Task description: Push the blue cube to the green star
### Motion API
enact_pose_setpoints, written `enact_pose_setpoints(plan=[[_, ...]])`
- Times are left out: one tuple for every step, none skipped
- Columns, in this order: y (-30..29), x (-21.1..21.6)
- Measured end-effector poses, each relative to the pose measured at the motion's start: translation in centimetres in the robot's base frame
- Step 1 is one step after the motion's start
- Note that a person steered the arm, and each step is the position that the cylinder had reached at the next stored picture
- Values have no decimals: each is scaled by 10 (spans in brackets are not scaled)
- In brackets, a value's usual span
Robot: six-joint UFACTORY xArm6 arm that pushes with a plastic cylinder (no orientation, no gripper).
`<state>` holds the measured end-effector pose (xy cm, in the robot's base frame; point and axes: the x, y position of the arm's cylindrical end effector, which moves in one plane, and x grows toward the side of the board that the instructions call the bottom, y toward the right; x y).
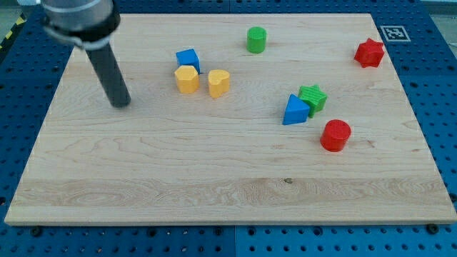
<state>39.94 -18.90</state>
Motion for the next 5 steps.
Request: enact_pose_setpoints(plan=[[19,-55],[53,-78],[86,-87],[100,-85],[74,-85]])
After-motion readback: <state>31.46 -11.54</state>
